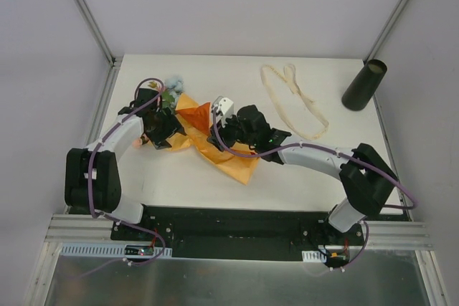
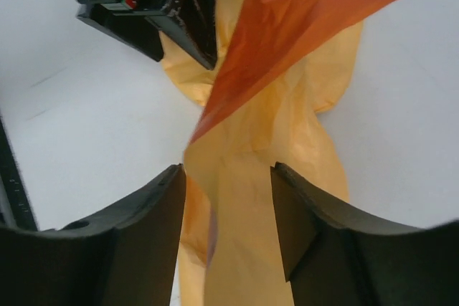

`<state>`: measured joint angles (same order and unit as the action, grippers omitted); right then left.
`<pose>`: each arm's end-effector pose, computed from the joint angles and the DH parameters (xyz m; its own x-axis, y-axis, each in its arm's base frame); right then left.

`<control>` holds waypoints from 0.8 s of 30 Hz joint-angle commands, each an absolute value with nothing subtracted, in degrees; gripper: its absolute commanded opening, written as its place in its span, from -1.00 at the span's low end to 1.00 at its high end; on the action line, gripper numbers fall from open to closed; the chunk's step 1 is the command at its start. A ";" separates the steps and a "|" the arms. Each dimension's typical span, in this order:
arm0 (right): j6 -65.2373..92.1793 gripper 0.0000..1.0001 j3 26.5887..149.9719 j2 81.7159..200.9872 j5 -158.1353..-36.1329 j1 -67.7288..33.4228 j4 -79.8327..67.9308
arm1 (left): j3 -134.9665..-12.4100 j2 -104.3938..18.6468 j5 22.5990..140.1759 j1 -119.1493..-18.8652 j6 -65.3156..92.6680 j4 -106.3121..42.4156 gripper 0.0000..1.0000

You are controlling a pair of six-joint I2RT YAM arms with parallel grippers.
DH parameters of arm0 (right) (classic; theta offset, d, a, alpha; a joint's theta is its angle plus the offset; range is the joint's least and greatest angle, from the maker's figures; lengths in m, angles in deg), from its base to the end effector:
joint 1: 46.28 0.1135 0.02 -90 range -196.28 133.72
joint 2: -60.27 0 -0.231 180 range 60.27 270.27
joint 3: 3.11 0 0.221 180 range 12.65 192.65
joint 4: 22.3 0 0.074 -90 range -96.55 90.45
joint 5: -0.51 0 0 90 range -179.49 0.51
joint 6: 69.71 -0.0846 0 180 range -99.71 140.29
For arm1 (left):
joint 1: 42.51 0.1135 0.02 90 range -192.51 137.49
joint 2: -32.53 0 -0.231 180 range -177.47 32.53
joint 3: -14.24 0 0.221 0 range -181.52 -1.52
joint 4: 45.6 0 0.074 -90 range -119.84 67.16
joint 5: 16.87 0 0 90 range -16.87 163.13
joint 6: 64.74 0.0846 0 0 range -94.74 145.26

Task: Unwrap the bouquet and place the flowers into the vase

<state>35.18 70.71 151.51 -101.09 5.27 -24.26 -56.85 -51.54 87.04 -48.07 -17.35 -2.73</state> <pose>0.2274 0.3137 0.2365 0.0679 -0.3193 -0.9452 -0.9005 0.3884 -0.1959 0.2957 -0.0492 0.1644 -0.7608 -0.5862 -0.2785 -0.3896 0.7557 -0.5265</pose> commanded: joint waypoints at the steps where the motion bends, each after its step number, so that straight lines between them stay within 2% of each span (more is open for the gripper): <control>1: 40.49 -0.03 74.78 153.17 -90.31 5.14 -29.22 | -57.94 -53.86 83.42 -47.70 -17.72 -3.39 0.36; 3: 41.55 -0.20 75.92 154.31 -86.95 4.35 -29.83 | -58.47 -54.83 81.66 -47.52 -17.37 -3.22 0.37; 7: 38.22 -0.45 79.70 157.47 -90.79 -0.21 -29.66 | -59.87 -57.64 78.85 -46.73 -16.76 -2.25 0.38; 11: 37.16 -0.98 81.90 160.46 -91.60 -3.38 -29.84 | -61.19 -60.80 76.82 -46.03 -16.49 -1.72 0.39; 24: 25.05 -1.00 89.46 170.92 -87.58 -11.56 -29.84 | -68.31 -67.92 71.37 -45.41 -15.09 -0.58 0.41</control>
